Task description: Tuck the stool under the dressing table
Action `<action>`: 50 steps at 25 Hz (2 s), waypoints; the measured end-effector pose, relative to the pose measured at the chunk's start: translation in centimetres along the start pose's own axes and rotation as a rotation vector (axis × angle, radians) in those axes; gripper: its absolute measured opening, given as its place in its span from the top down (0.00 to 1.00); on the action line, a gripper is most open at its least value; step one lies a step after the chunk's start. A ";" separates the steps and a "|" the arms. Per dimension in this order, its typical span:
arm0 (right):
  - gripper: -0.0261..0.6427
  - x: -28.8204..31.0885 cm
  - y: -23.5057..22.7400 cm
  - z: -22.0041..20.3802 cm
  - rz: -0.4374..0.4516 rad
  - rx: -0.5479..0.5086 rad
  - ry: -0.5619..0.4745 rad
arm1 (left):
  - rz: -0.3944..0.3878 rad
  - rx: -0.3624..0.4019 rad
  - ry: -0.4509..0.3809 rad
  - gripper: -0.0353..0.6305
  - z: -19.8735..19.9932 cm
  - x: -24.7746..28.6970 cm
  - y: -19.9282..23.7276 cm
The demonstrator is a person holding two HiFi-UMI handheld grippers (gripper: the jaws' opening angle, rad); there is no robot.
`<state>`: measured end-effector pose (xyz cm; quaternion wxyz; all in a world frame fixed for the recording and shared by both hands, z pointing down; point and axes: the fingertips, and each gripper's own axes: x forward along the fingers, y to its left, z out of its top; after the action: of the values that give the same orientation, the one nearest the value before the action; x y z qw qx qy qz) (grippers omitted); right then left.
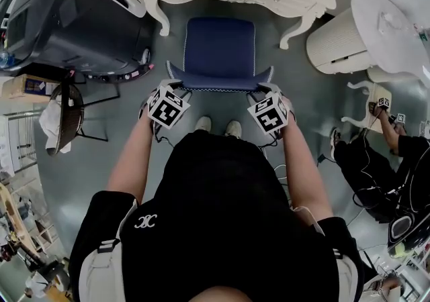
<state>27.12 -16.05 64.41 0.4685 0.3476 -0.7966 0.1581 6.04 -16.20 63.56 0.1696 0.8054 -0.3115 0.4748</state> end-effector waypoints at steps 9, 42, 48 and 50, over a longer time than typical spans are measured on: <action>0.72 1.5 -2.1 2.3 -0.034 0.083 0.023 | -0.001 -0.026 -0.002 0.72 2.0 1.5 3.5; 0.69 7.9 -18.4 10.4 -0.150 0.231 -0.021 | -0.032 -0.040 -0.058 0.70 15.8 9.6 15.4; 0.69 9.0 -22.4 11.7 -0.149 0.202 -0.006 | 0.013 -0.063 -0.045 0.70 19.4 11.2 17.5; 0.69 9.4 -23.5 12.3 -0.152 0.198 -0.011 | 0.029 -0.061 -0.045 0.70 20.4 11.6 18.3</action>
<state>32.78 -43.64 64.48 0.4382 0.4525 -0.7510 0.1978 11.44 -45.45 63.19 0.1800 0.8058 -0.3414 0.4492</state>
